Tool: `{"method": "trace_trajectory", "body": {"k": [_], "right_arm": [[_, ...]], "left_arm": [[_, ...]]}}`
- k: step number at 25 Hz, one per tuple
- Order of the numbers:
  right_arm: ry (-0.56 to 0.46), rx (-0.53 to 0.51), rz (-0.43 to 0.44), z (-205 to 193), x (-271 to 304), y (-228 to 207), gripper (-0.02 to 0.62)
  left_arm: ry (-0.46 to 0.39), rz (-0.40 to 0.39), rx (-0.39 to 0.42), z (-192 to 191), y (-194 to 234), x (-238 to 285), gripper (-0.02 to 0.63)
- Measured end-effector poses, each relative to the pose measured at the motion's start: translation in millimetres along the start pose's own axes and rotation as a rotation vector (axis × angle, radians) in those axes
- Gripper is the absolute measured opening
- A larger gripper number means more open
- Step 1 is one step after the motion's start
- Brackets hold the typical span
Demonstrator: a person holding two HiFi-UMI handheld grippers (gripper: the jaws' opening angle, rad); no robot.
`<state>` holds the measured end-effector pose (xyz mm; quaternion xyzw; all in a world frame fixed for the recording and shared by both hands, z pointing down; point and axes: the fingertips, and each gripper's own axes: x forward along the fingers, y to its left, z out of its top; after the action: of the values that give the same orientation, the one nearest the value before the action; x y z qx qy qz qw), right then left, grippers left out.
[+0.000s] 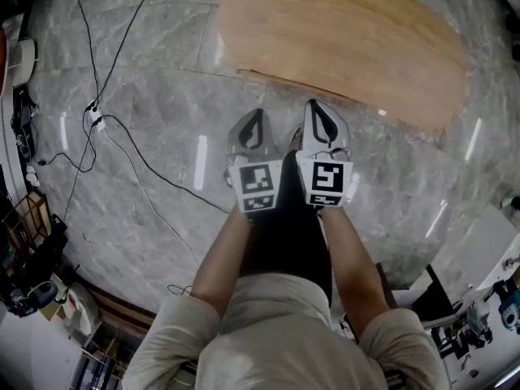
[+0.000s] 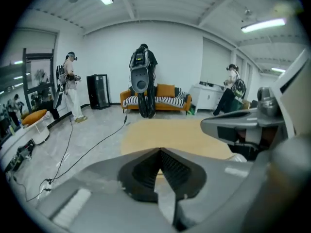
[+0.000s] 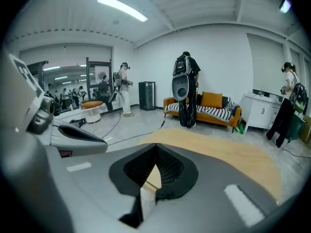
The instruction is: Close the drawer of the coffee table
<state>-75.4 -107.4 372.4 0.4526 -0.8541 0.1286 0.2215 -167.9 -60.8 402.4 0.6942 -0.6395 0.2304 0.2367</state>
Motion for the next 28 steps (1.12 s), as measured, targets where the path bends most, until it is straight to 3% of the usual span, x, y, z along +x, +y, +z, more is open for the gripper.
{"method": "trace_trajectory", "body": {"k": [4, 12, 17, 22, 28], "right_arm": [[-0.079, 0.004, -0.002, 54, -33, 10, 0.008], [-0.267, -0.035, -0.078, 152, -129, 30, 0.008], [-0.339, -0.070, -0.148, 207, -177, 26, 0.006], [-0.428, -0.082, -0.173, 249, -232, 3, 0.006], [-0.480, -0.107, -0.210, 279, -274, -20, 0.006]], "left_arm": [[-0.092, -0.015, -0.041, 46, 1, -43, 0.021], [-0.290, -0.082, -0.025, 125, -22, -136, 0.021], [-0.430, -0.152, 0.023, 195, -36, -173, 0.021], [-0.565, -0.188, 0.083, 258, -80, -218, 0.021], [-0.582, -0.252, 0.080, 285, -115, -235, 0.021]]}}
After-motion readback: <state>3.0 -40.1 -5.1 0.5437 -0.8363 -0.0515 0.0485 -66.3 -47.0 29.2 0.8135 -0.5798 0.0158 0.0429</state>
